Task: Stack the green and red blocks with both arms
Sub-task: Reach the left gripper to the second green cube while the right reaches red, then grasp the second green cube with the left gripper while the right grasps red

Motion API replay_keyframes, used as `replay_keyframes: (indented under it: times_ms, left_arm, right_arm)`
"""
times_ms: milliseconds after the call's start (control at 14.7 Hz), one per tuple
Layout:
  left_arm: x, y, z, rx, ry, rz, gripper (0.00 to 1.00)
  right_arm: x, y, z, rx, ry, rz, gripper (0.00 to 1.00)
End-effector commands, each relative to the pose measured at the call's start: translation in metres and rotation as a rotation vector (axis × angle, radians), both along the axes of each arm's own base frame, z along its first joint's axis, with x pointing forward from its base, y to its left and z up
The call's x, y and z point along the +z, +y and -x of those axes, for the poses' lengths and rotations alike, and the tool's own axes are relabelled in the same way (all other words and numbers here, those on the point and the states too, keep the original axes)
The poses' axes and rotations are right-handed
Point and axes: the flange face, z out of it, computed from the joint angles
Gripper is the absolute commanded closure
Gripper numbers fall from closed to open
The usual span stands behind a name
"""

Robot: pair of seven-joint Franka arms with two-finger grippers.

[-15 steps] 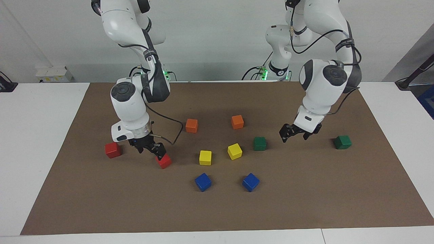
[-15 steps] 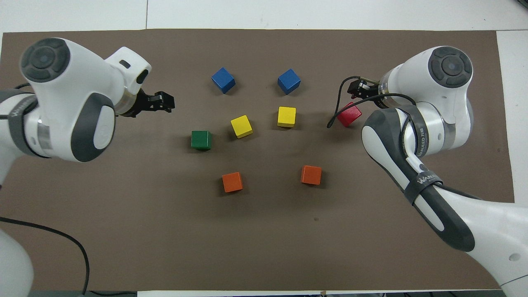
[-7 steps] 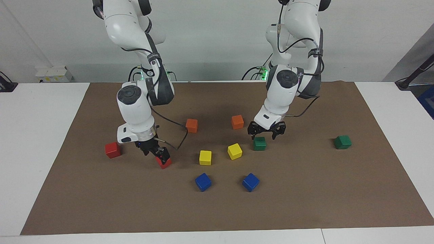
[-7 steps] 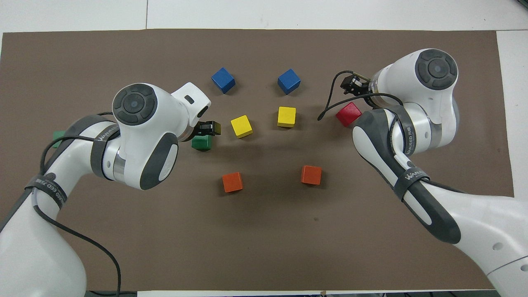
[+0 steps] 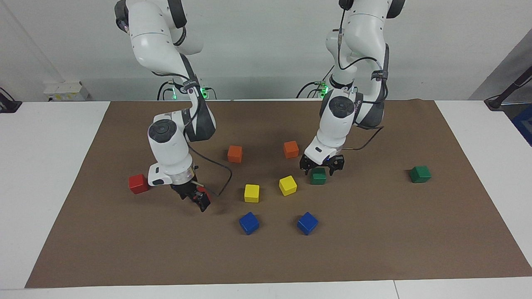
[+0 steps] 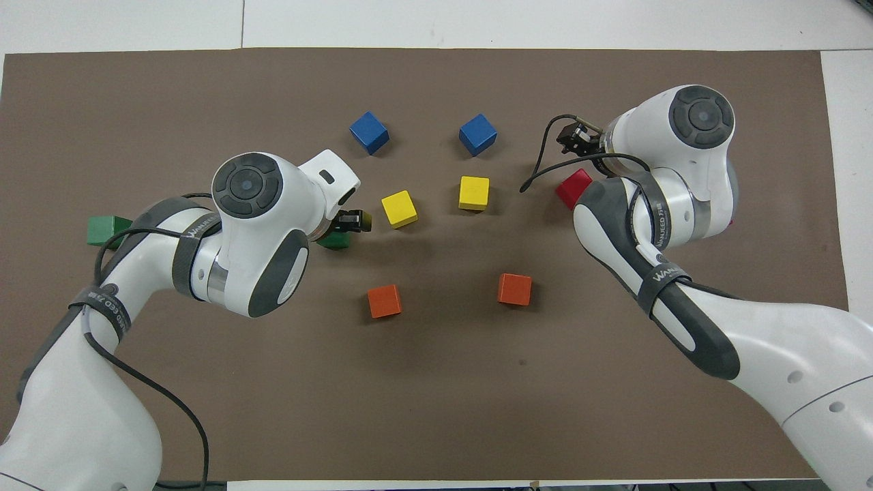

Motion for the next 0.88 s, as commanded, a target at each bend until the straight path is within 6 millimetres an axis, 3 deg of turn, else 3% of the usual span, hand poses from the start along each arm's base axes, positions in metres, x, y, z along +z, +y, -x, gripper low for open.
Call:
replay_keyframes:
  times_ms: [0,204,407,475,543,611,678,814]
  left_arm:
    - [-0.012,0.001,0.005,-0.023,-0.025,-0.017,0.0]
    - [-0.023,0.003,0.01,-0.029,-0.025,-0.015,0.0]
    - [-0.025,0.003,0.012,-0.028,-0.025,-0.015,0.0]
    - [-0.025,0.003,0.012,-0.028,-0.025,-0.015,0.06]
    - [-0.026,0.004,0.012,-0.028,-0.023,-0.016,0.24]
    - [-0.027,0.003,0.013,-0.025,-0.017,-0.019,0.57]
    - [-0.027,0.003,0.013,-0.022,-0.016,-0.018,1.0]
    - [-0.025,0.004,0.012,-0.026,-0.015,-0.019,1.0]
  right_arm:
    - [-0.002,0.002,-0.003,-0.016,0.004,-0.003,0.0]
    - [-0.009,0.028,0.004,-0.031,0.016,-0.012,0.0]
    - [-0.018,0.028,0.011,-0.028,0.033,-0.006,0.0]
    - [-0.018,0.027,0.012,-0.028,0.035,-0.005,0.0]
    - [-0.018,0.025,0.011,-0.029,0.035,-0.005,0.0]
    - [-0.019,0.025,0.012,-0.029,0.036,-0.005,0.0]
    - [-0.018,0.025,0.012,-0.029,0.036,-0.005,0.0]
    - [-0.018,0.024,0.013,-0.029,0.04,-0.003,0.0]
